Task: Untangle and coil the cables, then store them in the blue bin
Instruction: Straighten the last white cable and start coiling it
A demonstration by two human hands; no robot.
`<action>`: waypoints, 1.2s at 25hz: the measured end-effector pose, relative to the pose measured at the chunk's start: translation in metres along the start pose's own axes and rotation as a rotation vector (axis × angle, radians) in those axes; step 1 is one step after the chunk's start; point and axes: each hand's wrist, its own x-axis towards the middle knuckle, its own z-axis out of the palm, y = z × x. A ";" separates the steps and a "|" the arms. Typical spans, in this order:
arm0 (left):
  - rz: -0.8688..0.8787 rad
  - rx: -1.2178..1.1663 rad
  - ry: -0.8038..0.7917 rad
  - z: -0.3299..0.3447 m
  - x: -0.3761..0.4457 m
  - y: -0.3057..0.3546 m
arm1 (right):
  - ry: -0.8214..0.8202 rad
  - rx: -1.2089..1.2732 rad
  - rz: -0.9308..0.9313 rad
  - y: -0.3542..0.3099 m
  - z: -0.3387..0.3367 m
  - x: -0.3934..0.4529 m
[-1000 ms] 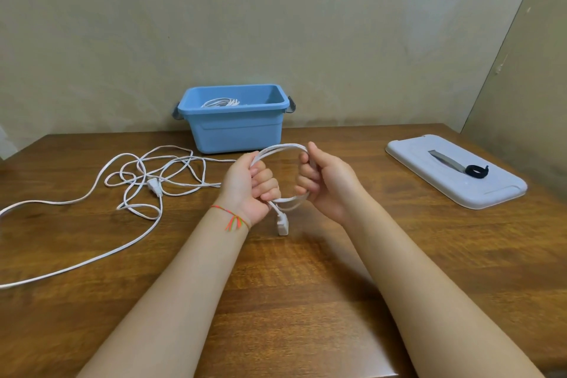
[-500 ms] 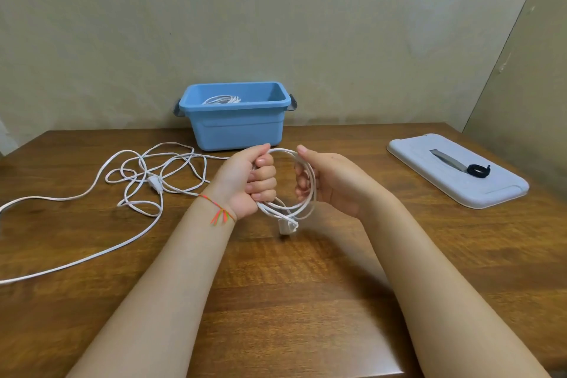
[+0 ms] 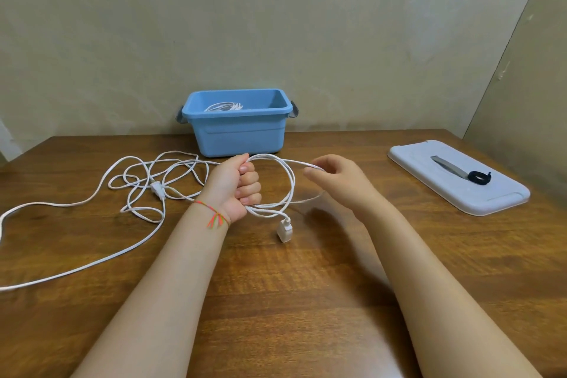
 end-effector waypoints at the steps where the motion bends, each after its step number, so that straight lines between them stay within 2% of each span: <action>1: -0.012 0.023 -0.005 -0.003 -0.001 0.002 | -0.065 0.016 -0.012 -0.003 0.007 -0.003; 4: -0.023 0.081 -0.022 -0.008 -0.003 0.007 | -0.147 0.009 0.015 -0.005 0.021 -0.006; 7: 0.033 -0.018 0.033 -0.008 -0.003 0.008 | -0.363 0.173 0.138 0.000 0.018 -0.005; 9: 0.088 -0.098 0.070 -0.007 -0.001 0.007 | -0.475 0.225 0.149 0.001 0.022 -0.008; 14: 0.166 -0.140 0.095 -0.001 0.001 -0.001 | -0.560 0.422 0.178 0.000 0.045 -0.013; 16: 0.188 -0.189 0.120 -0.004 0.002 0.000 | -0.608 0.316 0.107 0.001 0.045 -0.012; 19: 0.176 -0.232 0.133 -0.011 0.007 0.003 | -0.588 0.061 0.052 -0.003 0.040 -0.013; 22: 0.137 -0.208 0.160 -0.016 0.009 0.003 | -0.530 -0.016 0.045 -0.003 0.027 -0.011; 24: 0.124 -0.195 0.166 -0.016 0.009 0.002 | -0.540 0.080 0.062 0.001 0.013 -0.006; 27: 0.130 -0.237 0.141 -0.015 0.010 -0.002 | -0.517 0.384 0.104 0.007 0.000 0.000; 30: 0.143 -0.292 0.110 -0.010 0.011 -0.010 | -0.411 0.634 0.124 0.007 0.012 0.000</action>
